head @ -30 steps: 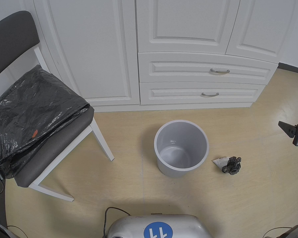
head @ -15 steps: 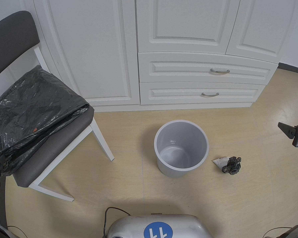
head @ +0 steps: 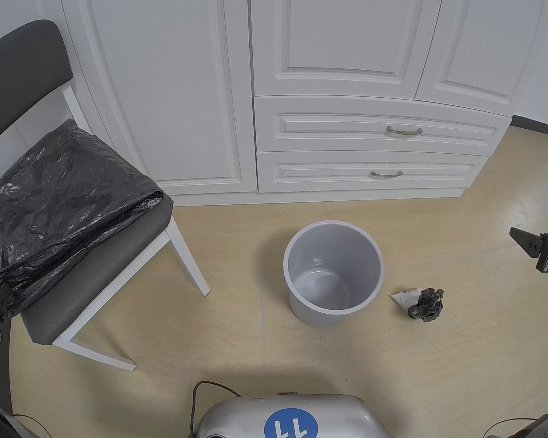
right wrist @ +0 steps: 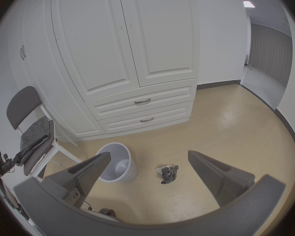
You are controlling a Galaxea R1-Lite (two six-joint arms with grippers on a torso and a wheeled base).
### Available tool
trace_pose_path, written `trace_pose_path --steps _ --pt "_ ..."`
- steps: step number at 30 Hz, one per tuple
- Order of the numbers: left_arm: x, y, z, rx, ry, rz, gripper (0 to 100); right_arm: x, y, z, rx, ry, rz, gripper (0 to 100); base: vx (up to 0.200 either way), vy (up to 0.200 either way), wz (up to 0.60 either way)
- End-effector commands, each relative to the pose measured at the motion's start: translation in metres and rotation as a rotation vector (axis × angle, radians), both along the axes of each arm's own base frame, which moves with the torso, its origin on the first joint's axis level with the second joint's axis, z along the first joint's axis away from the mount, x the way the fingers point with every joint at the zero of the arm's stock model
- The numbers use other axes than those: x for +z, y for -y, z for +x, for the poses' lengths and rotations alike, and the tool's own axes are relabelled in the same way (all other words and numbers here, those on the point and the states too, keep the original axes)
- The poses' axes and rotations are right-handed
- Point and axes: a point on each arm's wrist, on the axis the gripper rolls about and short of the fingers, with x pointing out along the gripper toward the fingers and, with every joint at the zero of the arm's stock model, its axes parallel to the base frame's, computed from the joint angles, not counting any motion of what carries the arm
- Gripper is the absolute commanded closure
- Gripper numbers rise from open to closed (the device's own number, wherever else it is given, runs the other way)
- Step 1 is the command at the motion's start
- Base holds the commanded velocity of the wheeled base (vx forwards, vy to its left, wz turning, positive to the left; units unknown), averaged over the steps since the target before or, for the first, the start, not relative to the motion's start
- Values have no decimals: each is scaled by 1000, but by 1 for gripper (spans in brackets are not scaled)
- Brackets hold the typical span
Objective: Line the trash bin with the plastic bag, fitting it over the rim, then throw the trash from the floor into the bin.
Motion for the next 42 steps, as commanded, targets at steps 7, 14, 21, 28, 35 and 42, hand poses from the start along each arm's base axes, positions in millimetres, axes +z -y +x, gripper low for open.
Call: trace_pose_path --steps 7,14,21,28,35,42 --pt "-11 10 -1 -21 -19 -99 0 0 0 -1 7 3 3 0 0 0 0" --pt "-12 12 2 -37 -18 -118 0 1 1 -1 6 6 3 0 0 0 0" --pt "-12 14 5 -58 -20 -122 0 2 1 -2 8 11 1 0 0 0 0" --pt "-15 15 8 -69 -31 -135 100 1 0 -2 15 11 -2 0 0 0 0" --pt "-12 16 8 -76 -18 -115 100 -1 0 -12 32 47 -71 0 0 0 0" --pt "26 59 15 -264 144 -62 100 -3 -1 -17 49 9 -95 0 0 0 0"
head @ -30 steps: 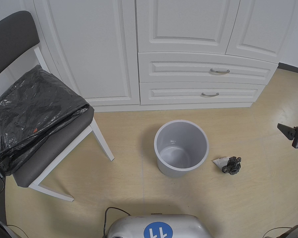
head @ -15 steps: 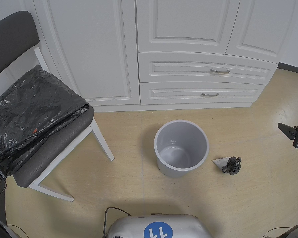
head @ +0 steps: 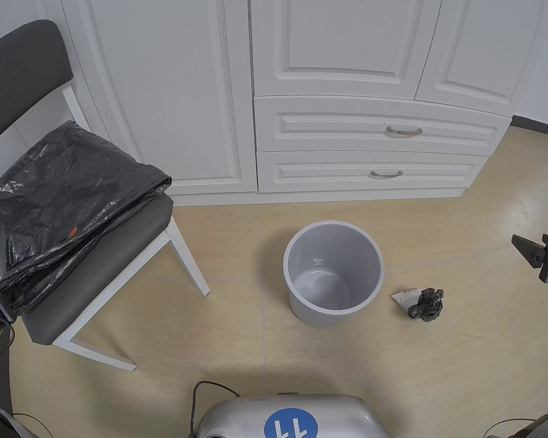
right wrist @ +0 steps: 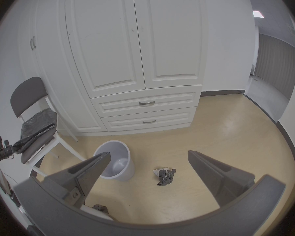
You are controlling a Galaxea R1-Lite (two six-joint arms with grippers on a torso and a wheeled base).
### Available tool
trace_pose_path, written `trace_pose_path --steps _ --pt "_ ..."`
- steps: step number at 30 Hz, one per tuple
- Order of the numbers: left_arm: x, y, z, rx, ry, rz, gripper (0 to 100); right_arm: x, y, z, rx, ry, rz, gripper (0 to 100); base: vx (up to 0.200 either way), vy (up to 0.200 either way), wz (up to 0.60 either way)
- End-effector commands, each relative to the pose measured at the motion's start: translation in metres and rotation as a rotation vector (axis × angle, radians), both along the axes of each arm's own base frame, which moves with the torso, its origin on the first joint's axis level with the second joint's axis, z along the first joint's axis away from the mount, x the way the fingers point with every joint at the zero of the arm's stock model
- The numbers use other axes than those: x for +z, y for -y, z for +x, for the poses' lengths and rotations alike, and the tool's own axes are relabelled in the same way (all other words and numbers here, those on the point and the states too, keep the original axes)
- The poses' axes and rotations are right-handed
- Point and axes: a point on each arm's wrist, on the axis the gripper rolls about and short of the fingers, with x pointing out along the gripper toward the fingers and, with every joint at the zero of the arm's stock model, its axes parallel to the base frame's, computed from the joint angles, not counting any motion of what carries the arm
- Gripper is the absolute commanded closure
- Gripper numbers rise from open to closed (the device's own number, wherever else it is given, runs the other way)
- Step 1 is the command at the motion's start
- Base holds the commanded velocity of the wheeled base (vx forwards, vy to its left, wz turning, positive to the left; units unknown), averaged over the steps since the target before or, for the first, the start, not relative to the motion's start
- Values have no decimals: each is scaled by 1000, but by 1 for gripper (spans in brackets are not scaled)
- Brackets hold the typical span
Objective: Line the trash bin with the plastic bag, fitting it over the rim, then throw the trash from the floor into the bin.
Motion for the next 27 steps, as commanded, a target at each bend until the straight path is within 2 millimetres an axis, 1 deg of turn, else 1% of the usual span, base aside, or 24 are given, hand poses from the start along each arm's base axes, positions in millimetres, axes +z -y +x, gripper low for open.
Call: trace_pose_path --steps 1,2,3,5,6,7,8,9,10,11,12,13,14,15,16,17,18,19,22,23,24,25,27 --pt "30 38 1 -145 140 25 100 0 -1 -5 6 -21 -8 0 0 0 0" --pt "42 55 2 -217 204 -6 100 3 -1 -7 8 -33 -6 0 0 0 0" --pt "52 67 3 -268 255 -22 100 5 -1 -8 9 -42 -5 0 0 0 0" --pt "63 80 6 -324 299 -37 100 7 -2 -11 19 -48 -1 0 0 0 0" --pt "73 92 13 -357 320 -41 100 11 -3 -14 33 -51 3 0 0 0 0" --pt "73 92 13 -357 320 -41 100 11 -3 -14 33 -51 3 0 0 0 0" --pt "89 108 28 -337 333 -56 100 14 -4 -18 56 -54 9 0 0 0 0" --pt "97 117 36 -314 333 -64 100 16 -5 -20 67 -55 11 0 0 0 0" --pt "101 122 40 -303 328 -70 100 16 -5 -21 71 -55 12 0 0 0 0" --pt "117 143 51 -263 311 -86 100 19 -6 -23 83 -56 15 0 0 0 0" --pt "127 156 55 -247 303 -93 100 21 -6 -25 89 -54 16 0 0 0 0" --pt "130 161 57 -247 300 -97 100 22 -6 -25 89 -53 16 0 0 0 0" --pt "140 174 58 -251 302 -105 100 24 -7 -27 94 -48 15 0 0 0 0" --pt "148 186 57 -284 306 -114 100 25 -8 -29 102 -47 15 0 0 0 0" --pt "152 191 56 -305 317 -120 100 26 -8 -30 108 -42 14 0 0 0 0" --pt "161 201 52 -355 343 -134 100 27 -11 -33 128 -32 12 0 0 0 0" --pt "163 204 51 -366 350 -138 100 27 -11 -34 134 -29 13 0 0 0 0" --pt "167 211 45 -413 360 -154 100 29 -14 -36 151 -14 9 0 0 0 0" --pt "165 219 35 -470 358 -168 100 37 -19 -37 207 14 5 0 0 0 0" --pt "164 220 32 -479 357 -170 100 38 -21 -37 222 17 5 0 0 0 0" --pt "165 220 26 -502 366 -177 100 40 -26 -35 263 16 7 0 0 0 0" --pt "166 220 25 -503 367 -178 100 40 -26 -35 269 16 7 0 0 0 0" --pt "172 222 16 -541 394 -193 100 40 -37 -28 354 5 6 0 0 0 0"
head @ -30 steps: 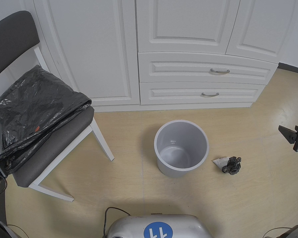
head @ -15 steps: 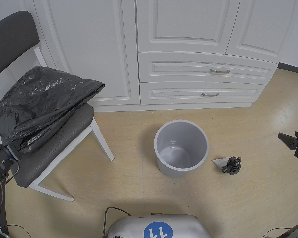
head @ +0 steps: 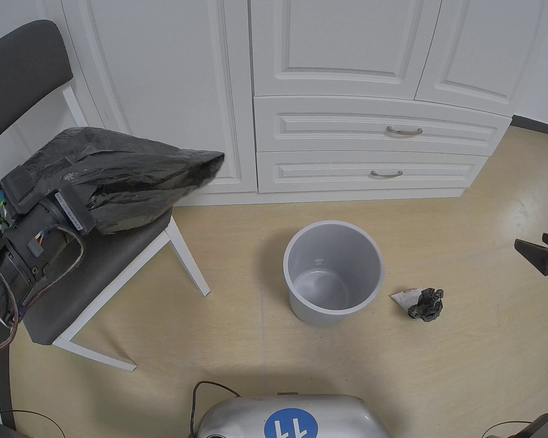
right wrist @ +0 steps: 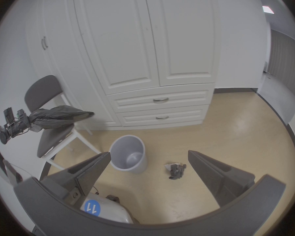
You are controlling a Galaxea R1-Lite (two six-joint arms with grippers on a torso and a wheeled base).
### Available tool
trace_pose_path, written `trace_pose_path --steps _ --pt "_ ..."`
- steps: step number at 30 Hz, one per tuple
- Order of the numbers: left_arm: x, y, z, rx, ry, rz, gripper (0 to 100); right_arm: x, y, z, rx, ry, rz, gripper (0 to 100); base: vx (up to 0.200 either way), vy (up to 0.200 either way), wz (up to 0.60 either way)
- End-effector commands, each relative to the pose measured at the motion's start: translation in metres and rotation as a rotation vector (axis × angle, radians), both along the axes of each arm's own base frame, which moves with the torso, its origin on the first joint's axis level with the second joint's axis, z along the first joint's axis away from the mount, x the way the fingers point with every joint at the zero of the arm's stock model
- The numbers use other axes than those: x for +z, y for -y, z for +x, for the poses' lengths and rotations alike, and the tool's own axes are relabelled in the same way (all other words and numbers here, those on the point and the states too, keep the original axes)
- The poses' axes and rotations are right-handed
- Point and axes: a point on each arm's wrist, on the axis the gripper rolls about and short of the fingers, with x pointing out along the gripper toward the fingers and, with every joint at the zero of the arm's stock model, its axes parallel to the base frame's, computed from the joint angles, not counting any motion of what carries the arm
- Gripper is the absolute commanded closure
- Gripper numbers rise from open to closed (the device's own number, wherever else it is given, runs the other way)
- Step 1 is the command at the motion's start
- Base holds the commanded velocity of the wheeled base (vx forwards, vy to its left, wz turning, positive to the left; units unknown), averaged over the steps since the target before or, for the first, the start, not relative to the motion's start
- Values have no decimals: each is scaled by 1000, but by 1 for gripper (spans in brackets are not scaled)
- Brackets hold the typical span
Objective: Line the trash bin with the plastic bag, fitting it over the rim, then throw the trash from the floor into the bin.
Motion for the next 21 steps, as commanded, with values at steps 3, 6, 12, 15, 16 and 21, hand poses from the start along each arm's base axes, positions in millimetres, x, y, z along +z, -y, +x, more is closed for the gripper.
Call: trace_pose_path --steps 3,6,12,15,16,21 --pt "47 30 -40 -156 122 -96 100 14 -32 4 267 23 7 0 0 0 0" --pt "59 33 -45 -172 158 -134 100 4 -41 18 305 35 9 0 0 0 0" --pt "64 33 -46 -173 198 -174 100 -8 -52 30 289 77 0 0 0 0 0" --pt "66 31 -48 -177 203 -198 100 -8 -59 29 293 90 3 0 0 0 0" --pt "66 31 -48 -177 203 -198 100 -8 -59 29 293 90 3 0 0 0 0" --pt "66 32 -47 -181 195 -210 100 -10 -73 22 373 76 17 0 0 0 0"
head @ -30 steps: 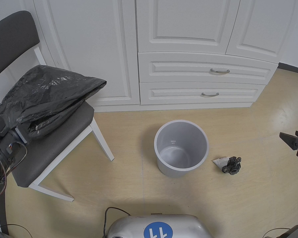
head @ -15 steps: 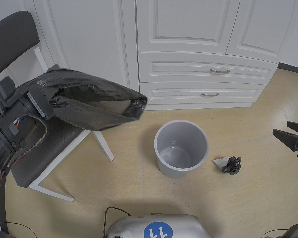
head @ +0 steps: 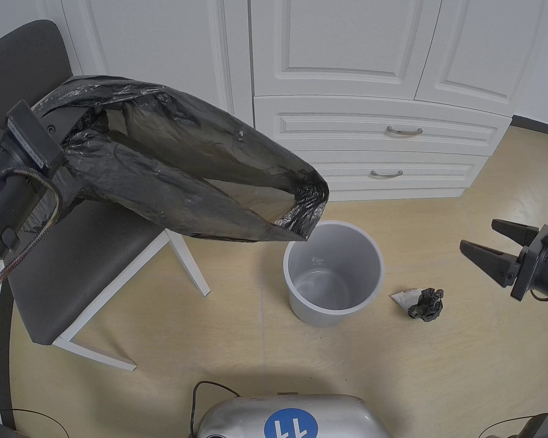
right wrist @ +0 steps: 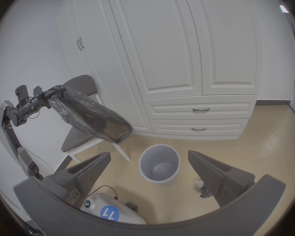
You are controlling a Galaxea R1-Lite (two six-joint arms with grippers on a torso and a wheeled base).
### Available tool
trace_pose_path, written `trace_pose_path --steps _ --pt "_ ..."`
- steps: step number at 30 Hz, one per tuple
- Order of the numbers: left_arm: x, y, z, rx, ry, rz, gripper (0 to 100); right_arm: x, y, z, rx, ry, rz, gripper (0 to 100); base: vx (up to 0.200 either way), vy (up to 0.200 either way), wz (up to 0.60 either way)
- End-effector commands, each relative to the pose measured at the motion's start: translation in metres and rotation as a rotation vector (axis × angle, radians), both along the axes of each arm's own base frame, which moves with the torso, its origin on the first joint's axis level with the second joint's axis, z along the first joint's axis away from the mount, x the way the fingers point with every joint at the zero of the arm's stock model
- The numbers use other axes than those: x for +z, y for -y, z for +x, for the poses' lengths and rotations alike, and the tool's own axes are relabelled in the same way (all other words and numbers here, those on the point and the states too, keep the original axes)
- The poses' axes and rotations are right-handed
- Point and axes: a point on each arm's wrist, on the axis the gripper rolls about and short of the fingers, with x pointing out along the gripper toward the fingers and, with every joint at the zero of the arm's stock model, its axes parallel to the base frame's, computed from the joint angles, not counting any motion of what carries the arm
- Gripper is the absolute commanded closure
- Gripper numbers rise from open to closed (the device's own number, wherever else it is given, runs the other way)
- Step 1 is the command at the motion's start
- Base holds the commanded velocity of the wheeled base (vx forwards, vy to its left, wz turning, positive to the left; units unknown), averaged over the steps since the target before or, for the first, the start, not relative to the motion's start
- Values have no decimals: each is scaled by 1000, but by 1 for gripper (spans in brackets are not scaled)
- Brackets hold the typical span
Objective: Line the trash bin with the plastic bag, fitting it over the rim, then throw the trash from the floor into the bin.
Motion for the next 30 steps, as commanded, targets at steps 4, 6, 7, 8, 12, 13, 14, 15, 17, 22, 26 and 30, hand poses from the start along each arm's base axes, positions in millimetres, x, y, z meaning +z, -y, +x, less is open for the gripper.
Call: trace_pose_path --steps 4,6,7,8,12,13,14,15,17,22,26,30 --pt "2 -1 -5 -15 11 -12 100 -8 -17 8 -15 -52 -7 0 0 0 0" --pt "6 -1 -10 -29 32 -15 100 -8 -23 14 -41 -83 24 0 0 0 0" --pt "6 -1 -10 -29 32 -15 100 -8 -23 14 -41 -83 24 0 0 0 0" --pt "8 -2 -13 -34 45 -5 100 -8 -30 19 -44 -111 50 0 0 0 0" --pt "10 -3 -17 -30 70 18 100 -12 -47 30 -43 -165 80 0 0 0 0" --pt "11 -4 -18 -30 73 17 100 -12 -50 31 -43 -171 81 0 0 0 0" --pt "11 -4 -19 -30 75 17 100 -13 -52 31 -41 -177 80 0 0 0 0" --pt "13 -6 -21 -31 83 10 100 -15 -58 31 -24 -180 84 0 0 0 0" --pt "15 -6 -23 -36 93 3 100 -15 -61 31 -9 -169 93 0 0 0 0" --pt "18 -11 -30 -48 114 -22 100 -19 -66 30 8 -157 124 0 0 0 0" --pt "17 -10 -30 -53 111 -21 100 -28 -83 33 42 -187 148 0 0 0 0" --pt "19 -15 -35 -57 120 -46 100 -33 -95 39 37 -176 195 0 0 0 0"
